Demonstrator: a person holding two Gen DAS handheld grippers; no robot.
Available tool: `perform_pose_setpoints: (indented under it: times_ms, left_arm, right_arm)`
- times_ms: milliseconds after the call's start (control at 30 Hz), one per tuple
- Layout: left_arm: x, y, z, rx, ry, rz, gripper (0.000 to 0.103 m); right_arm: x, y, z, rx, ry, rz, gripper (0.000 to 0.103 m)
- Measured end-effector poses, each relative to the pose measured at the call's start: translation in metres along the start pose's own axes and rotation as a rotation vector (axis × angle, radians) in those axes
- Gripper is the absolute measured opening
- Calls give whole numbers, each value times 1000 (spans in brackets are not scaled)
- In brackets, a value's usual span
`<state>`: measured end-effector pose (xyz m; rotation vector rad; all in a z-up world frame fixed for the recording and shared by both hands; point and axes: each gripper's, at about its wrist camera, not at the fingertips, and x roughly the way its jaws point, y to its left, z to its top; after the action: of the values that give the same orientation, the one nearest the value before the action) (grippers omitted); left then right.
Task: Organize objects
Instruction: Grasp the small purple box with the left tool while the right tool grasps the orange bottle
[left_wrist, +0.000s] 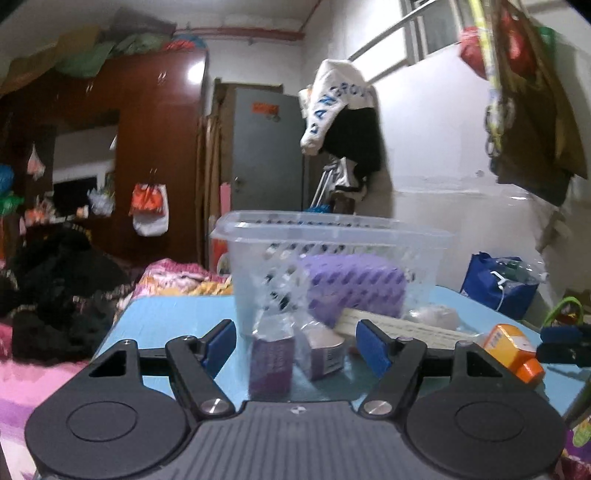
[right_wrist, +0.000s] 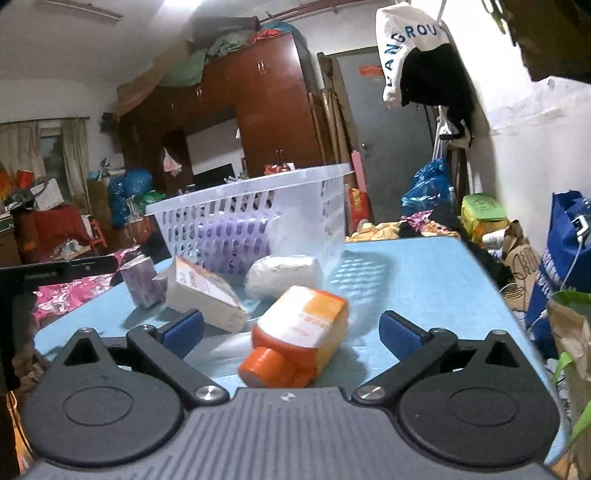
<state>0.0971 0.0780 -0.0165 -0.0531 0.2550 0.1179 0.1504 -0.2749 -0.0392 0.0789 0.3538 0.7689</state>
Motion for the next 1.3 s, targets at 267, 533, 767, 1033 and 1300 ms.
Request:
perform_pose_setpoints:
  times_ms: [267, 533, 767, 1033, 1300]
  left_arm:
    - [16, 7, -9, -4, 48, 64, 75]
    - [27, 4, -8, -12, 82, 104, 75]
    - [39, 5, -7, -28, 160, 117, 49]
    - [32, 1, -9, -6, 125, 121, 37]
    - [18, -4, -9, -3, 55, 85, 37]
  right_arm:
    - [11, 8, -9, -45, 27, -53, 99]
    - [14, 9, -18, -67, 23, -92, 79]
    - [17, 6, -18, -80, 25, -116, 68]
    - [8, 9, -18, -108, -16, -118, 63]
    - [-4, 5, -10, -107, -53, -111, 63]
